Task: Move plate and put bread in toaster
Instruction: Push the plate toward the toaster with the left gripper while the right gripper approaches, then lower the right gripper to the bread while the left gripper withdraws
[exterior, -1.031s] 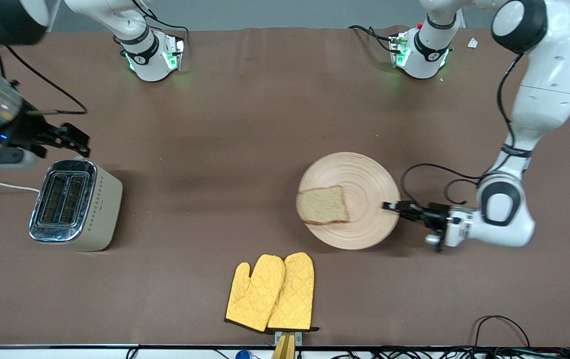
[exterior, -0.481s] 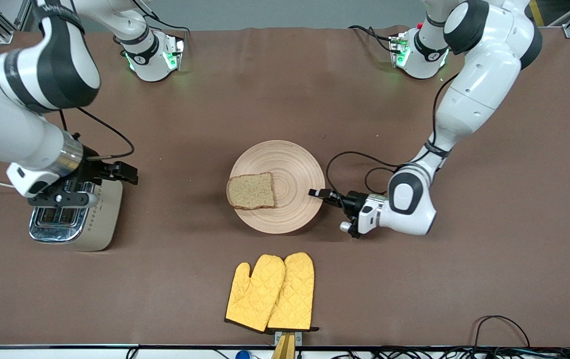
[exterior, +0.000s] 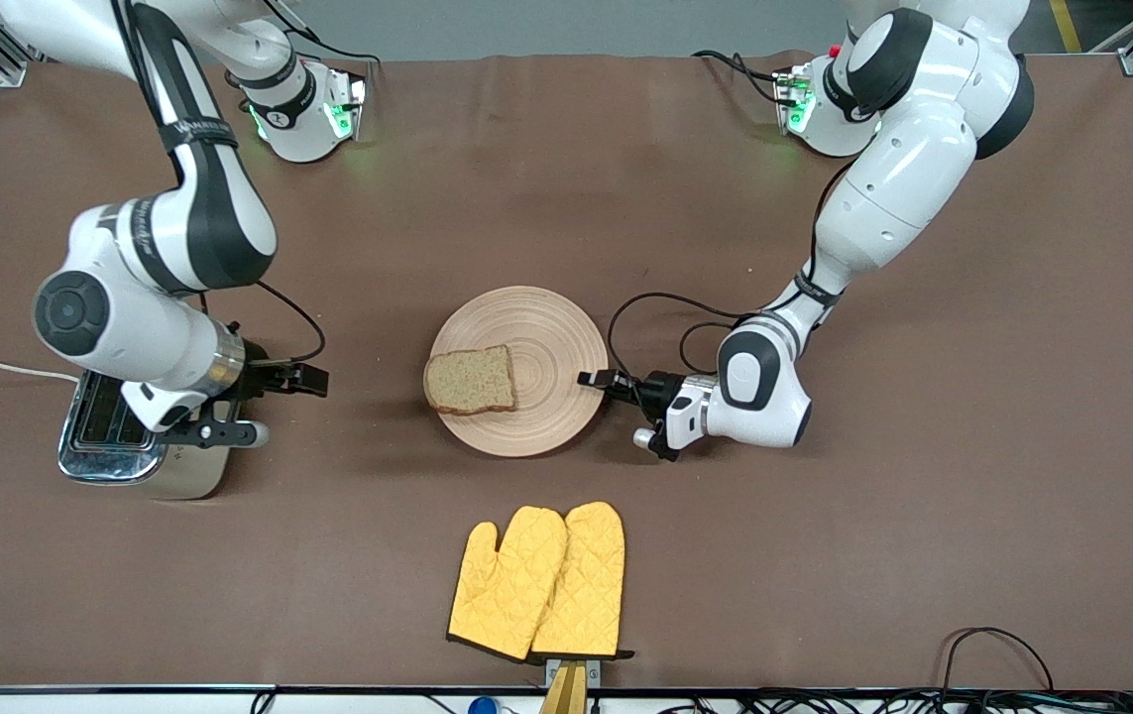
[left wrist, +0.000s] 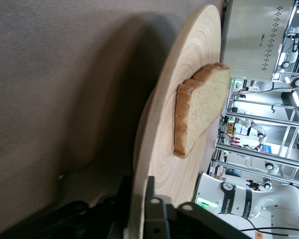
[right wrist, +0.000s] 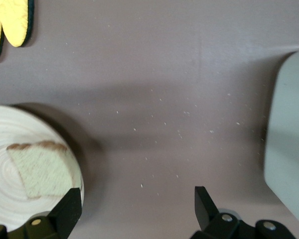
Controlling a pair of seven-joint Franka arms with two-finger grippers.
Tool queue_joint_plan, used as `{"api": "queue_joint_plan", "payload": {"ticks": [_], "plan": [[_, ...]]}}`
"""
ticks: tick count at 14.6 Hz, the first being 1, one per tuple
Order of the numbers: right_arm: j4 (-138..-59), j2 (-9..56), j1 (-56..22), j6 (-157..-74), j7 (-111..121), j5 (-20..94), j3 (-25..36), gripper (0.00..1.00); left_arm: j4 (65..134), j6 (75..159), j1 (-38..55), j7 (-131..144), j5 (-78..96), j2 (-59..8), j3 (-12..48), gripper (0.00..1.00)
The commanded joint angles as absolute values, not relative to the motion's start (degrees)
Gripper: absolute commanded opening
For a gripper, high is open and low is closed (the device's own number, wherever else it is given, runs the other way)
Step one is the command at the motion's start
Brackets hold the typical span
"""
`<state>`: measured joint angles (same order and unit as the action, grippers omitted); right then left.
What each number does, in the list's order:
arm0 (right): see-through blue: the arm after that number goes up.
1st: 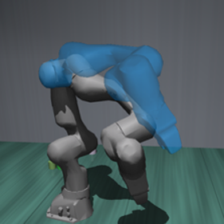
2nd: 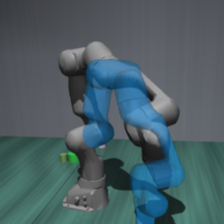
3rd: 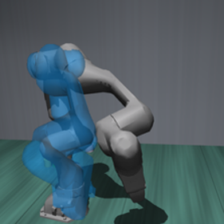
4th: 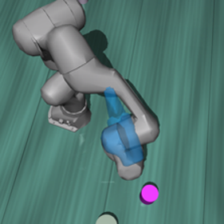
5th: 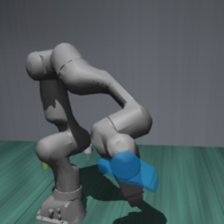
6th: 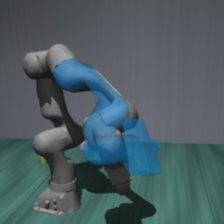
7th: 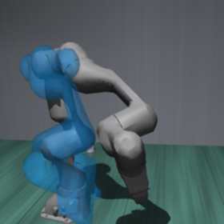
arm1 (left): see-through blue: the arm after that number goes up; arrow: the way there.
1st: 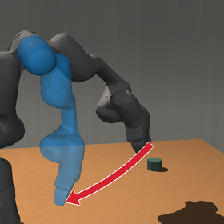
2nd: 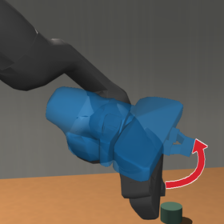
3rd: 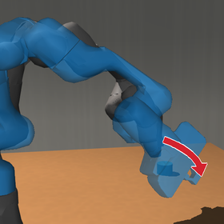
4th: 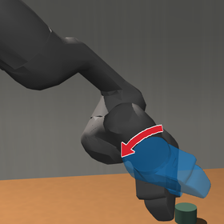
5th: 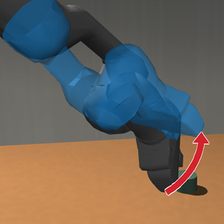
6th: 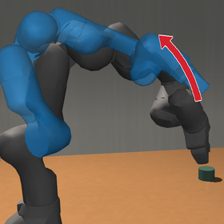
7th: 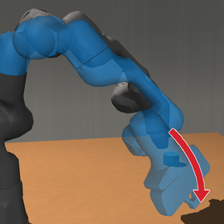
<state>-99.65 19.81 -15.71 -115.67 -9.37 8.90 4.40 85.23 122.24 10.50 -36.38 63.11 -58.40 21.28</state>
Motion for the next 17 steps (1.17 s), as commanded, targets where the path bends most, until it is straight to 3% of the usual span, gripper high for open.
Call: {"api": "queue_joint_plan", "payload": {"ticks": [1, 6, 10, 17], "plan": [[-102.3, 20.5, -17.7, -120.2, -9.8, 10.4, 4.7, 1.0, 85.4, 122.3, 9.1, -36.0, 64.3, -57.1, 21.2, 1.0], [-105.5, 22.4, -22.7, -127.6, -9.8, 11.3, 4.7, 1.0, 84.2, 121.8, -0.3, -17.9, 52.9, -47.8, 20.7, 1.0], [-107.5, 24.6, -25.7, -131.0, -9.8, 12.6, 4.7, 1.0, 78.7, 117.1, -1.1, 6.5, 37.8, -39.6, 20.5, 1.0], [-107.8, 27.0, -29.1, -134.3, -9.8, 12.6, 4.7, 0.9, 78.5, 95.7, -1.2, 23.8, 10.6, -19.2, 17.6, 1.0]]}}
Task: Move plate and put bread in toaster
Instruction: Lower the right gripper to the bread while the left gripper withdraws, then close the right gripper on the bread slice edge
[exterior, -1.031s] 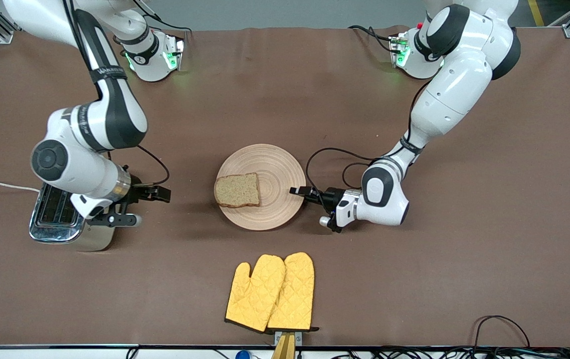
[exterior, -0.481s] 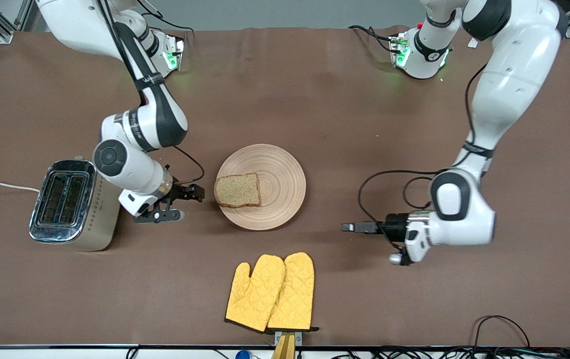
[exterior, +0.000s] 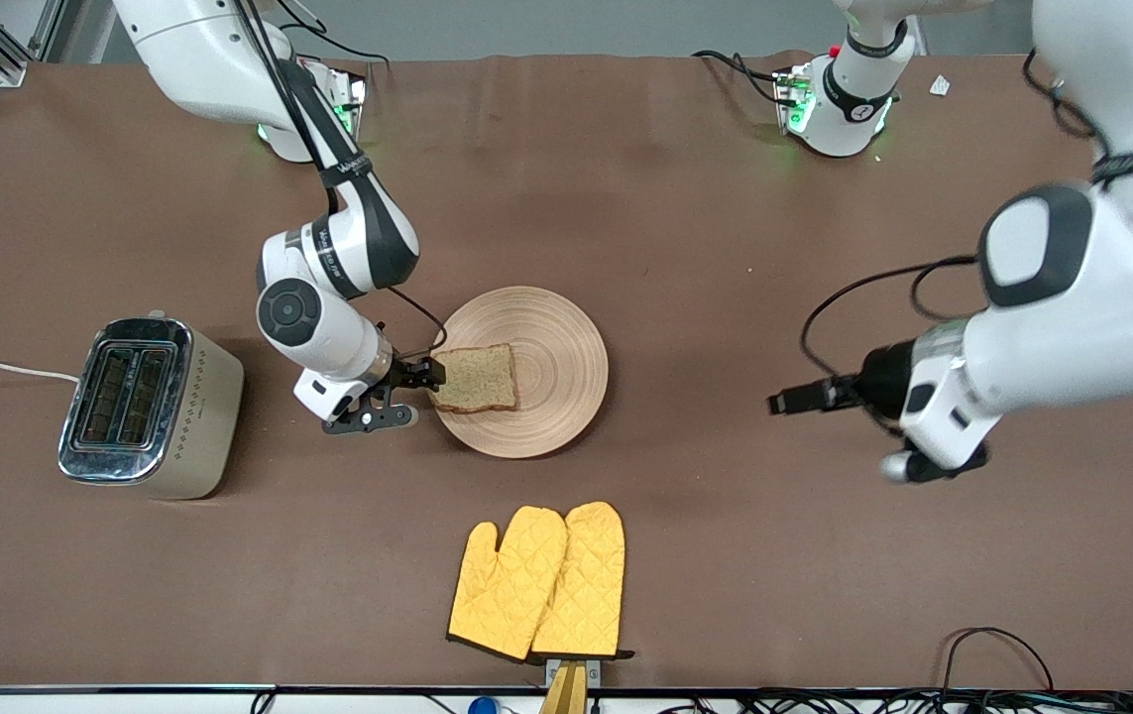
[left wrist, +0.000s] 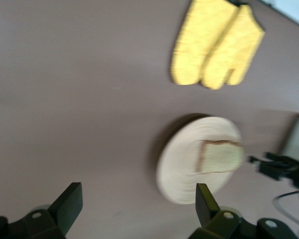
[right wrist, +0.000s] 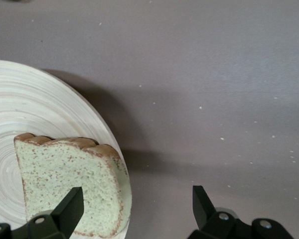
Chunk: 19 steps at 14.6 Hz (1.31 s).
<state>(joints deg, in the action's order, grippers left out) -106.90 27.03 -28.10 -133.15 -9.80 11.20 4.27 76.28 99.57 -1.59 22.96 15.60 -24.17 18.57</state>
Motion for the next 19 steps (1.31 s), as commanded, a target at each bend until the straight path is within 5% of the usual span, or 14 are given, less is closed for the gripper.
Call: {"api": "queue_joint_plan", "payload": {"ticks": [1, 4, 9, 19], "plan": [[-107.8, 27.1, -29.1, -134.5, -9.9, 12.7, 4.7, 0.89, 78.5, 92.9, -1.4, 23.6, 7.7, -17.2, 17.2, 1.0], [-110.0, 27.3, -30.3, -138.0, -9.9, 12.7, 4.7, 0.81, 79.1, 89.8, -4.0, 18.0, -1.8, -10.0, 17.4, 1.0], [-110.8, 27.3, -30.3, -139.1, -10.1, 12.7, 4.7, 0.69, 85.9, 87.3, -2.3, 3.8, -1.8, 0.1, 9.5, 1.0], [-110.7, 27.3, -30.8, -139.1, -10.2, 12.7, 4.7, 0.46, 84.9, 88.2, -2.4, 3.6, -1.2, 0.3, 8.9, 1.0]]}}
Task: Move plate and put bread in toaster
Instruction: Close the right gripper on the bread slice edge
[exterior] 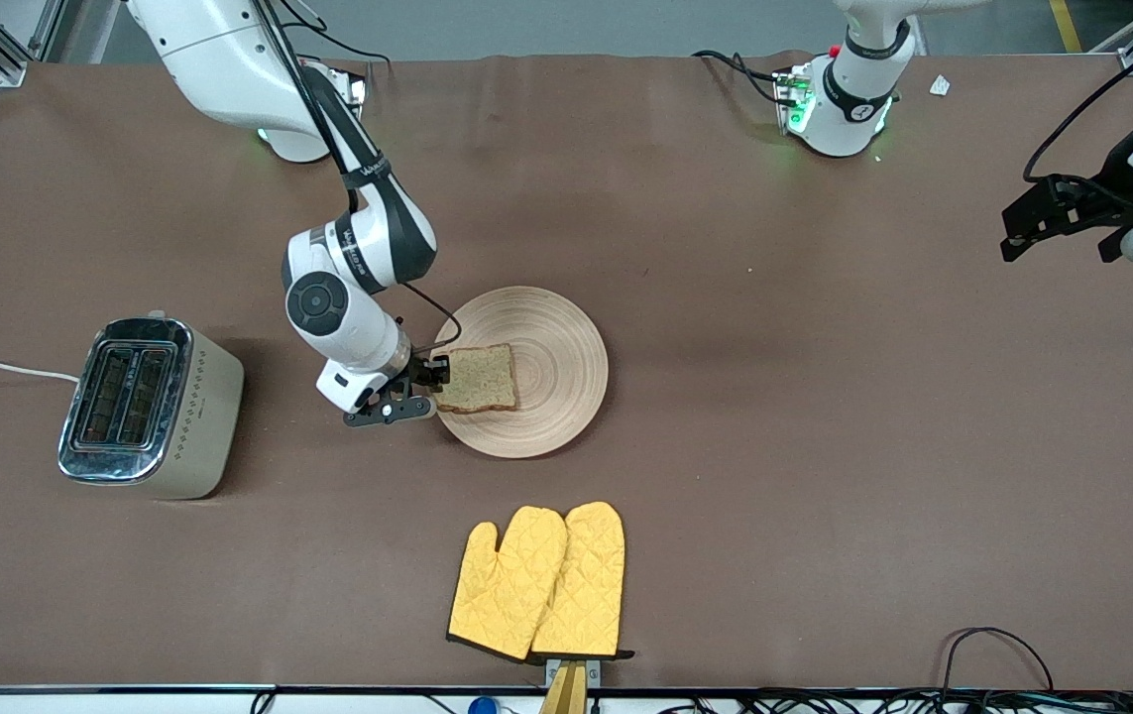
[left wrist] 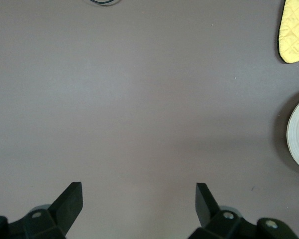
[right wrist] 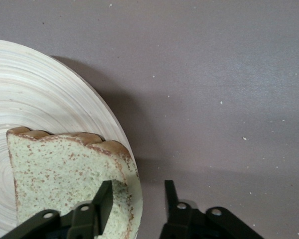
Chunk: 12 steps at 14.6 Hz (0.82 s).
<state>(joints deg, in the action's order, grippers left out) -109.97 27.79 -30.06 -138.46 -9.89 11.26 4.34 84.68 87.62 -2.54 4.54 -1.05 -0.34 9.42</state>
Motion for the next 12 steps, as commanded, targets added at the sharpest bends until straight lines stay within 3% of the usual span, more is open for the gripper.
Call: {"api": "queue_joint_plan", "payload": {"ticks": [1, 5, 12], "plan": [[-110.7, 27.3, -30.9, -139.1, -10.2, 12.7, 4.7, 0.42, 84.9, 88.1, -2.4, 3.5, -1.3, 0.3, 8.9, 1.0], [-110.7, 27.3, -30.9, -139.1, -10.2, 12.7, 4.7, 0.34, 85.3, 87.8, -2.3, 3.8, -1.3, 0.0, 8.9, 1.0], [-110.7, 27.3, -31.6, -139.2, -11.7, 12.7, 4.7, 0.34, 84.9, 87.9, -2.4, 4.0, -2.1, -0.5, 8.9, 1.0]]}}
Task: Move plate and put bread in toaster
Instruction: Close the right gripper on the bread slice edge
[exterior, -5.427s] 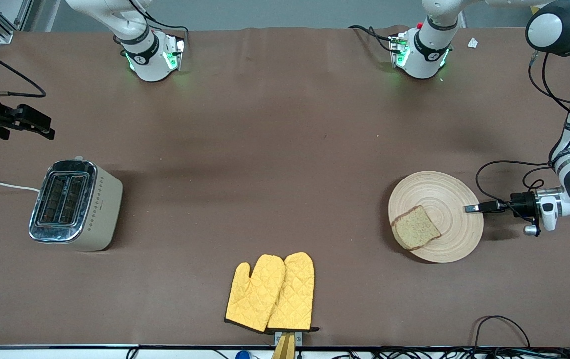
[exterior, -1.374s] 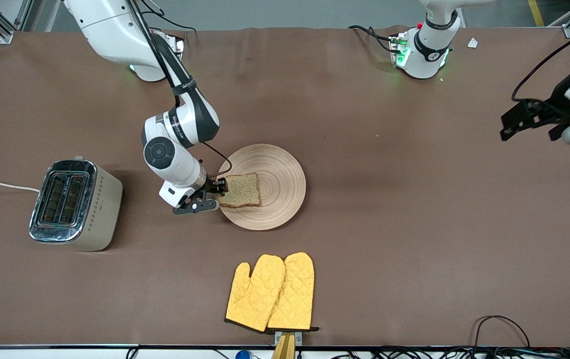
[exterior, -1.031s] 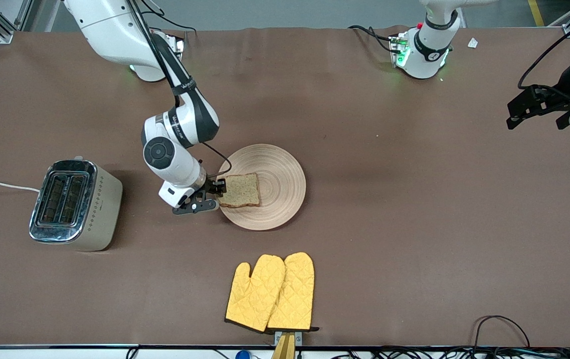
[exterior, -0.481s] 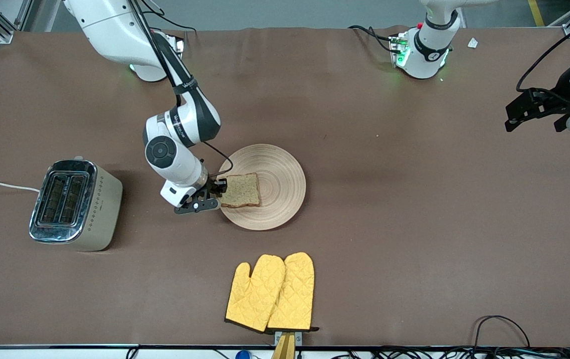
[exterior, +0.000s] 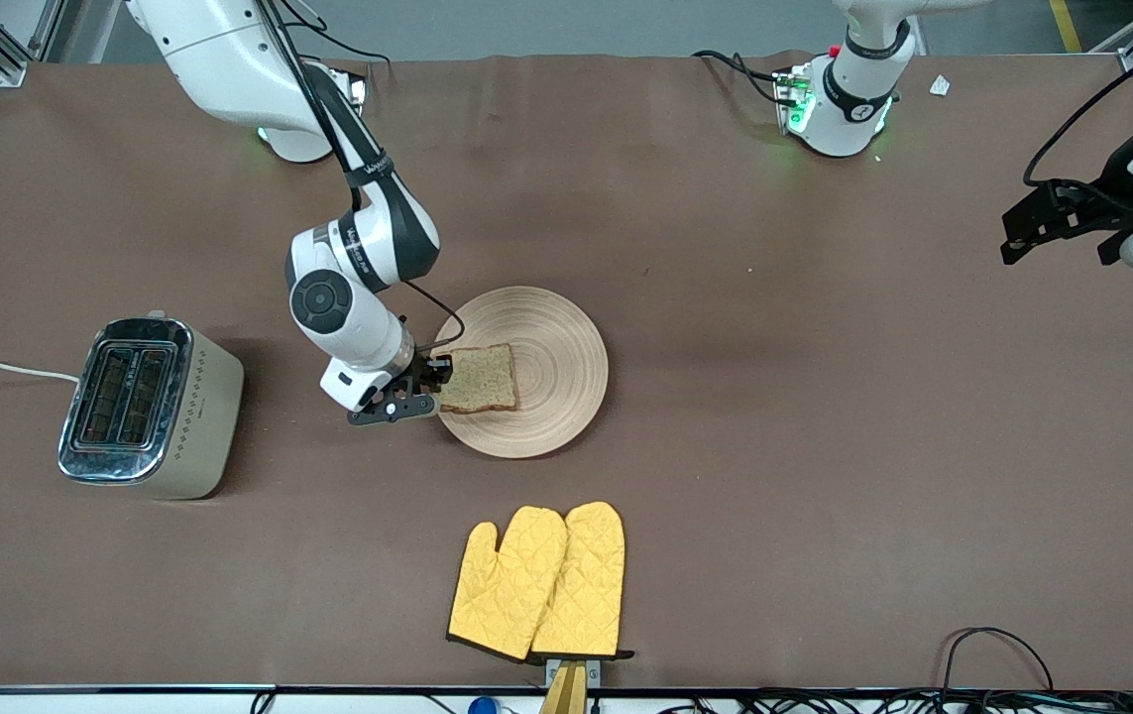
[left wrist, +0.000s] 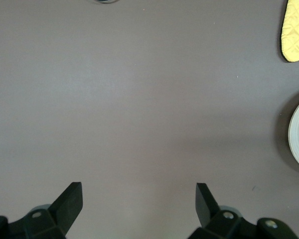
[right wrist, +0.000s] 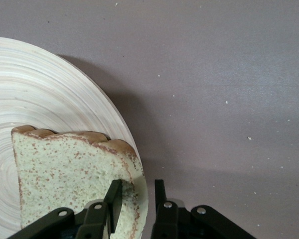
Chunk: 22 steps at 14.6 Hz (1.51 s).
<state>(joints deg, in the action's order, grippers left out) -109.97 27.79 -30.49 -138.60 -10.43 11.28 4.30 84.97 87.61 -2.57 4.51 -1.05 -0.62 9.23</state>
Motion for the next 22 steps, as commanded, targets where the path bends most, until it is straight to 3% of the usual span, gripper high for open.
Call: {"api": "queue_joint_plan", "payload": {"ticks": [1, 9, 15, 21, 22], "plan": [[-110.7, 27.3, -31.9, -139.2, -11.7, 12.7, 4.7, 0.32, 84.8, 87.9, -2.4, 4.0, -2.1, -0.6, 8.9, 1.0], [-110.7, 27.4, -31.7, -139.6, -12.0, 12.7, 4.7, 0.31, 85.0, 86.1, -2.4, 4.6, -2.2, -0.4, 8.6, 1.0], [-110.7, 27.6, -31.8, -139.7, -12.0, 12.7, 4.7, 0.01, 84.0, 85.4, -3.7, 4.0, -3.6, -0.7, 8.6, 1.0], [-110.0, 27.3, -31.5, -138.3, -12.1, 12.7, 4.7, 0.0, 84.0, 85.4, -3.6, 3.9, -5.2, -0.8, 9.0, 1.0], [-108.2, 26.8, -31.1, -133.2, -12.6, 12.6, 5.0, 0.0, 84.0, 85.4, -3.7, 3.8, -5.1, -0.8, 9.0, 1.0]]}}
